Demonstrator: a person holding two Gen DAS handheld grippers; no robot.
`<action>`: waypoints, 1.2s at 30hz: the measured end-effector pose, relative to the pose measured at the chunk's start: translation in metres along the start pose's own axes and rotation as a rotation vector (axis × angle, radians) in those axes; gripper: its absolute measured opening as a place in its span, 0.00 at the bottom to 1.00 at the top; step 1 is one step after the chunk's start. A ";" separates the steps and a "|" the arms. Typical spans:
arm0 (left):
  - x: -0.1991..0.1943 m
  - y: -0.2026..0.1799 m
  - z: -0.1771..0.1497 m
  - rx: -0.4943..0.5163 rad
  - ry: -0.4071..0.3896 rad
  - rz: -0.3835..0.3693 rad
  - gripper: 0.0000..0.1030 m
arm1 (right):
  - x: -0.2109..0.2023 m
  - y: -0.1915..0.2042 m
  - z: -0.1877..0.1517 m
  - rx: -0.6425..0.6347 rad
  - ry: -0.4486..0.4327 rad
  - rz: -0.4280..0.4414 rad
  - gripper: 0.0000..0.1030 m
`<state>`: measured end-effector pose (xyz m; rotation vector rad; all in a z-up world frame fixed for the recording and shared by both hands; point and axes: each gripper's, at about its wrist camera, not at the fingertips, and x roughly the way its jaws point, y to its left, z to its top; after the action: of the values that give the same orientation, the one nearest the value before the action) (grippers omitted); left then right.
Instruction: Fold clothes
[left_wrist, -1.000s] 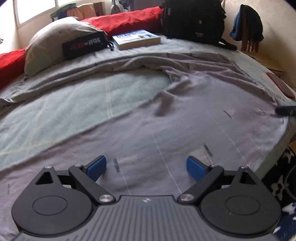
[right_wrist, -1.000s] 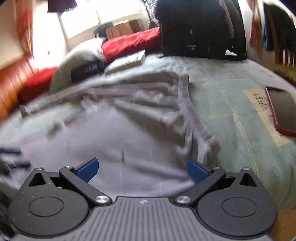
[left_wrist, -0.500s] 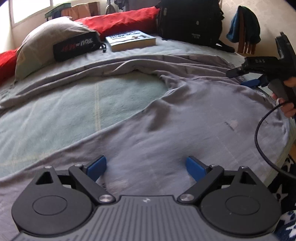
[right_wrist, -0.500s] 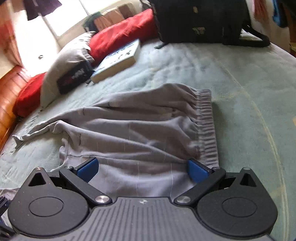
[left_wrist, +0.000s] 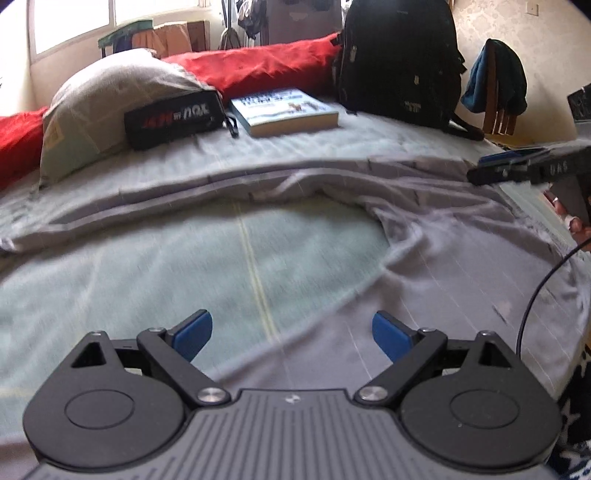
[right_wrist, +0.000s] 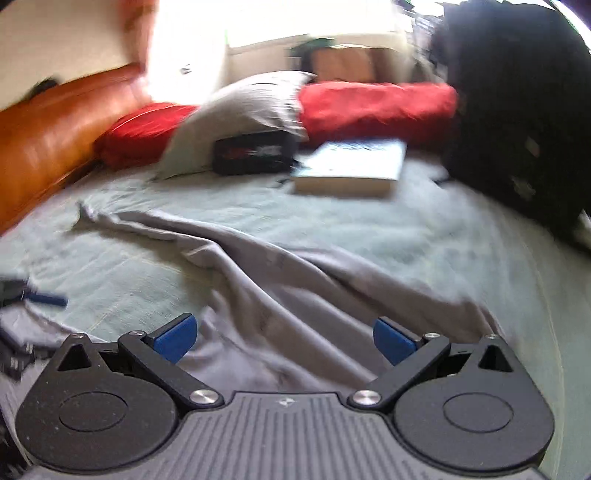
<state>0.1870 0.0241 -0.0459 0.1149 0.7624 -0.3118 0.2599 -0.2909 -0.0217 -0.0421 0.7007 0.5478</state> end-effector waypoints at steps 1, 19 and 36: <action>0.002 0.003 0.007 0.004 -0.007 -0.010 0.91 | 0.007 0.001 0.008 -0.011 0.022 -0.002 1.00; 0.155 -0.014 0.116 0.058 0.019 -0.215 0.91 | 0.080 -0.055 0.066 0.011 0.185 0.084 1.00; 0.145 -0.008 0.091 0.083 -0.034 -0.249 0.94 | 0.157 -0.083 0.084 0.052 0.285 0.249 0.36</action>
<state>0.3432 -0.0368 -0.0805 0.0924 0.7309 -0.5803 0.4502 -0.2711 -0.0672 0.0167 1.0057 0.7706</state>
